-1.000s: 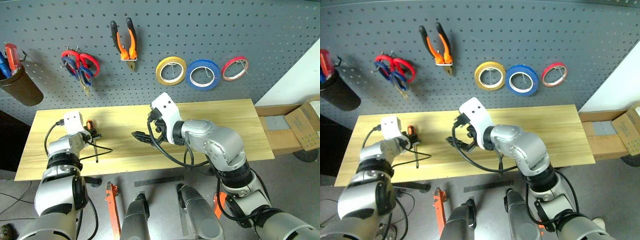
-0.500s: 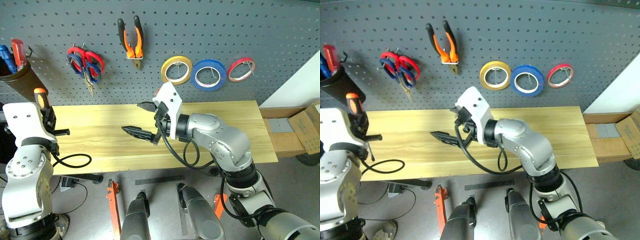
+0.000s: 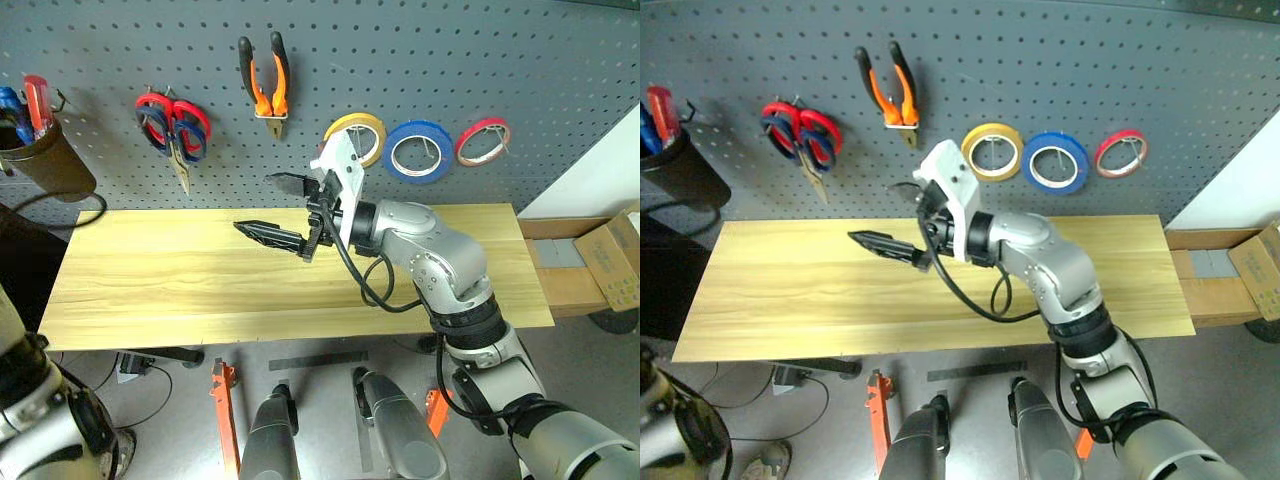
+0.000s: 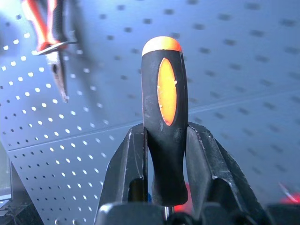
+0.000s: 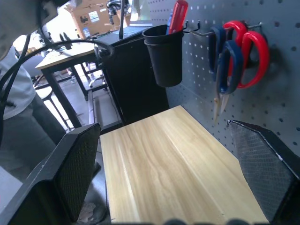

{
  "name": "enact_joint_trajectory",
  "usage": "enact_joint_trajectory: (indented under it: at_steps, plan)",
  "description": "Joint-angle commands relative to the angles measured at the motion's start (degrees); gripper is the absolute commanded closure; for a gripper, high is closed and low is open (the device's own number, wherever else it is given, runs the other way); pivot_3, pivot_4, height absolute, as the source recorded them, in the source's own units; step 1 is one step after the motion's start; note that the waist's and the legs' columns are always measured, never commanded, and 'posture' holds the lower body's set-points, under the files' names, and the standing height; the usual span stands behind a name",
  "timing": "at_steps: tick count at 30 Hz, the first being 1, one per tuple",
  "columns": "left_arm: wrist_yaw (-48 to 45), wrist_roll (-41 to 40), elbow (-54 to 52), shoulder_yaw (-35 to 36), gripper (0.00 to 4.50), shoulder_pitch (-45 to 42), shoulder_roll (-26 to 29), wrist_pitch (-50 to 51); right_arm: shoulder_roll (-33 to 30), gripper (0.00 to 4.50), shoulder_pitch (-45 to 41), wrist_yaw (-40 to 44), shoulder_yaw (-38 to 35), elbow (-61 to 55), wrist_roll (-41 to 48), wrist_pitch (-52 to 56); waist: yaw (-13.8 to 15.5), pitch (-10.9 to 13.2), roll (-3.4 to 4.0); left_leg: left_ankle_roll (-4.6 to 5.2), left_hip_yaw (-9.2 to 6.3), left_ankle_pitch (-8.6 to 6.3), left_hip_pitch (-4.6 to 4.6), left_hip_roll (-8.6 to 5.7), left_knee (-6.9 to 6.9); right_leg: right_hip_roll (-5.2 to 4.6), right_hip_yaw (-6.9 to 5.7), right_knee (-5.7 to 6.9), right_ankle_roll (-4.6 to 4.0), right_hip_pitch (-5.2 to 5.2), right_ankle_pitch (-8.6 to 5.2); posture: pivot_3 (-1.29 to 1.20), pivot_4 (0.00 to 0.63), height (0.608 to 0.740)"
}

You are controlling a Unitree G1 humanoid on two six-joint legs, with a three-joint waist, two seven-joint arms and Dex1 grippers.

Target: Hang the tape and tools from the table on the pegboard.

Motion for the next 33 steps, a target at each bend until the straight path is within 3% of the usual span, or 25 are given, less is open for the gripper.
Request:
enact_joint_trajectory:
  at_steps: [1,8,18,24,33]
  plan:
    - [-2.1,1.0,9.1,0.2,3.74,-6.3,4.6,-9.0,1.3,0.0,-1.4,-0.8,-0.8,-0.9,0.0,-1.7,0.1,0.0,-0.03,-0.01,-0.02,0.0,-0.01,0.0,0.0,0.0,-0.03,0.03,-0.1,-0.01,0.06,-0.13,0.277,0.74]
    - [-3.9,4.7,29.5,-6.2,3.74,-16.0,5.5,-25.4,2.1,0.0,-1.6,-1.9,-0.8,-0.3,-0.5,-2.1,1.1,-0.1,-0.11,-0.02,-0.04,0.0,-0.06,-0.09,0.05,-0.14,-0.09,0.07,-0.22,-0.03,0.14,-0.14,0.283,0.74]
    - [2.2,10.4,57.0,-11.8,3.74,-23.7,3.1,-47.3,2.5,0.0,-0.6,-3.7,-1.5,-0.6,-0.7,-1.4,1.7,-0.1,-0.16,-0.02,-0.08,0.0,-0.1,-0.06,0.12,-0.17,-0.2,0.21,-0.28,-0.06,0.18,-0.15,0.294,0.74]
    - [3.8,10.3,61.9,-13.7,3.74,-29.6,0.1,-51.3,2.6,0.0,0.2,-4.7,-1.4,-1.9,-0.5,-0.1,3.0,-0.1,-0.16,-0.02,-0.39,0.0,-0.4,-0.13,0.38,-0.23,-0.51,0.22,-0.28,-0.07,0.18,-0.18,0.301,0.74]
    - [2.4,7.8,55.0,-13.9,3.74,-31.0,-2.7,-49.6,2.7,0.0,1.8,-6.2,-1.1,-4.6,-0.2,3.1,3.2,-0.1,-0.16,-0.03,-0.71,0.04,-0.8,-0.22,1.06,-0.37,-0.86,0.36,-0.14,-0.03,0.27,-0.2,0.311,0.74]
